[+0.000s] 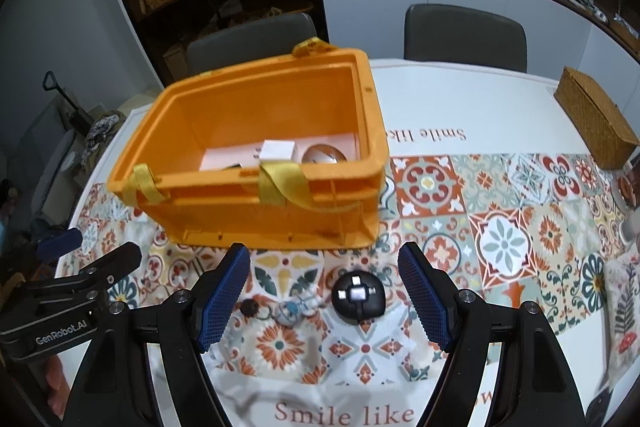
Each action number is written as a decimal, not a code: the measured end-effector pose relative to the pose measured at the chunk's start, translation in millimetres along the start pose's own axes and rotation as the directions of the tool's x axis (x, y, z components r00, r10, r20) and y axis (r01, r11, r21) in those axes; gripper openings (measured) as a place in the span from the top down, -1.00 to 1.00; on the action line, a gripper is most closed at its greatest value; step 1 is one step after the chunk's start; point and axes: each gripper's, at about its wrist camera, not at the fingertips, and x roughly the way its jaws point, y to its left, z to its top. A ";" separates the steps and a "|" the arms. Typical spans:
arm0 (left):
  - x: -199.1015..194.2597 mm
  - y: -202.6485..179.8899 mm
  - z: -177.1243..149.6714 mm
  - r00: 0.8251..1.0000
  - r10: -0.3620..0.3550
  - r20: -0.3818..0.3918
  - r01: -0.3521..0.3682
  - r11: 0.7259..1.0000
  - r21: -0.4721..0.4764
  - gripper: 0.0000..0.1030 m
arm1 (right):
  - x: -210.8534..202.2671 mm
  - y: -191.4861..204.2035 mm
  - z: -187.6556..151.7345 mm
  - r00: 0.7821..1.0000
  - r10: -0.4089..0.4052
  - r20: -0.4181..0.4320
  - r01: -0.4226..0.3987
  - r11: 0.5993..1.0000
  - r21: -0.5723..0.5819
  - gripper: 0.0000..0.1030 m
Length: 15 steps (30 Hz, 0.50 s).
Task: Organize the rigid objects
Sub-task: 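Raise both open grippers out of the crate and move back toward the items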
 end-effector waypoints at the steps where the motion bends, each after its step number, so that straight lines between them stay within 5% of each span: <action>1: 2.1 -0.8 -1.8 1.000 0.002 -0.006 -0.002 1.000 -0.001 -0.85 | 2.1 -0.6 -2.5 1.000 -0.001 -0.008 0.001 1.000 0.002 -0.49; 15: 31.3 -19.7 -20.6 0.996 0.010 -0.084 -0.006 0.999 0.045 -0.85 | 27.1 -11.8 -27.2 0.996 -0.007 -0.084 0.009 1.000 0.015 -0.49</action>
